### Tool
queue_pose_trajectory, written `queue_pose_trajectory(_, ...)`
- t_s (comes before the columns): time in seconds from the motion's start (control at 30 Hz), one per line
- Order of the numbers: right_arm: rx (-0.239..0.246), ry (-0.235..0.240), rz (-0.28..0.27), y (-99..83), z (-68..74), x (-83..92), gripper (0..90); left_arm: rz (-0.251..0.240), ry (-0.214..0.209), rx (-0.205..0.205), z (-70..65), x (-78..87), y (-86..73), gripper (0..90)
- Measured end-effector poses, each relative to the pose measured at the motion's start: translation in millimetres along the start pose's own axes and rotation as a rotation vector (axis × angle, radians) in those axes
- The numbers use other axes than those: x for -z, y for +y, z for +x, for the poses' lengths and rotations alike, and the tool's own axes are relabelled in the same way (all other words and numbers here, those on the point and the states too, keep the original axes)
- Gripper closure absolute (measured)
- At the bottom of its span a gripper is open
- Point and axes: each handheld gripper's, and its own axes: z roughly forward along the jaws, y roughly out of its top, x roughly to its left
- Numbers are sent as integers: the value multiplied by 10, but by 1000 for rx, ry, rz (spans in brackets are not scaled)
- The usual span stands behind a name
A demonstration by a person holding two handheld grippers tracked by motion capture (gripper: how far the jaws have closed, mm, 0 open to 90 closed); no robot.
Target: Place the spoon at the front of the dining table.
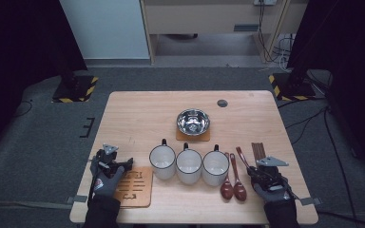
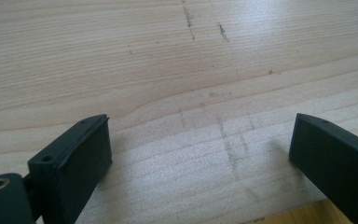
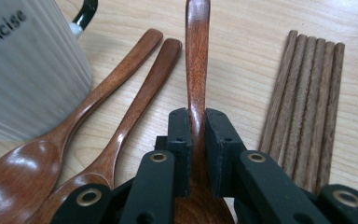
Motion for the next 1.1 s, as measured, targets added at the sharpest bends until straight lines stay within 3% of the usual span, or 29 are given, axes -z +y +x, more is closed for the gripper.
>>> queue_pose_trajectory(0.53, -10, 2, -40, 56, -53, 104, 809, 14, -11, -10, -3, -11, 5, 0)
queue_pose_trajectory(1.1, -7, -3, -78, 126, -56, 208, 810, 8, -6, -1, 4, -2, 0, 15)
